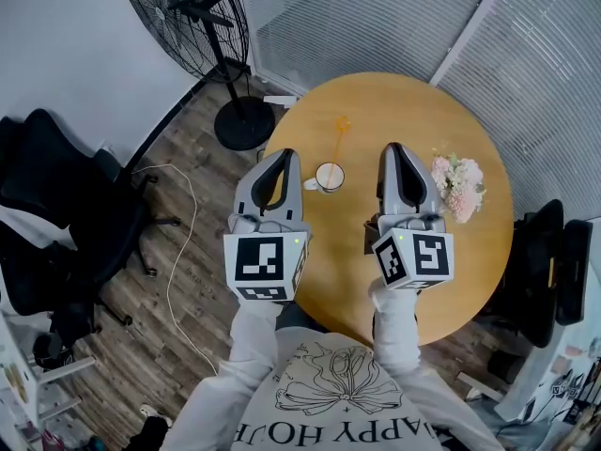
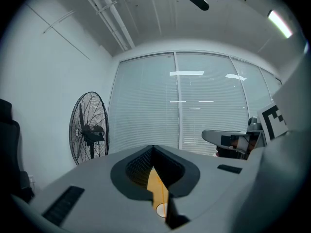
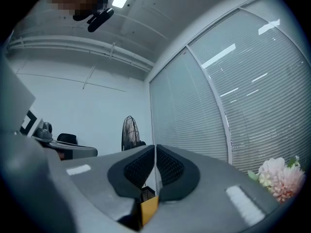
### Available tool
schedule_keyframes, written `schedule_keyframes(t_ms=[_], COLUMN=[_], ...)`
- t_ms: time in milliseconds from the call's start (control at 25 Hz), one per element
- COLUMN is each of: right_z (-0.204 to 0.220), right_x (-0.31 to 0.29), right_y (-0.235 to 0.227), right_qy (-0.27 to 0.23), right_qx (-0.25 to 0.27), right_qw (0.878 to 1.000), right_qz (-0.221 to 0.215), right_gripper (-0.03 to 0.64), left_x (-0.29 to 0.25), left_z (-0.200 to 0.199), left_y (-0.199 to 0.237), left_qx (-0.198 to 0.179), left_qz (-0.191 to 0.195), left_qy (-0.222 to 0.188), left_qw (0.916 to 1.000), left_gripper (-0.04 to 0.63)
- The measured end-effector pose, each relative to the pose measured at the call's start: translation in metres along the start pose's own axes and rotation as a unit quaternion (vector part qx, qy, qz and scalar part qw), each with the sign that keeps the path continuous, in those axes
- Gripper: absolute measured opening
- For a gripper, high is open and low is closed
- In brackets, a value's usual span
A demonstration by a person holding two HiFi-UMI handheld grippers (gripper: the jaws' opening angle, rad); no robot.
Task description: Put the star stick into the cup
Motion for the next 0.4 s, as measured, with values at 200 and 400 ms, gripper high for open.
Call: schedule_keyframes(t_ms=[200,400], right_z=[0.0004,0.0010], right_x=[0.0005,-0.0009], right_y=[-0.0003,-0.0035], right_qy=[0.001,0.003], right_qx=[0.001,-0.001], right_qw=[1.000,1.000], right_qz=[0.000,0.001], right_gripper=[0.023,0.023], left_x=[0.0009,-0.0019], left_z=[0.0001,-0.0015], left_y=[0.0008,-0.0001], left_qx=[0.000,0.001], left_qz=[-0.003,-0.003], left_qy=[0.000,-0.002], left_qw=[1.0000,1.0000], left_gripper=[0.006,0.006])
Point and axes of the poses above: the fingertips, and each gripper's own axes: x backward along the fingers, y to its left, z out of its underside, the point moved 1 cm from there along x, backward along the fingers, and after that the axes turned 1 degree about -z, right-handed, at the moved point
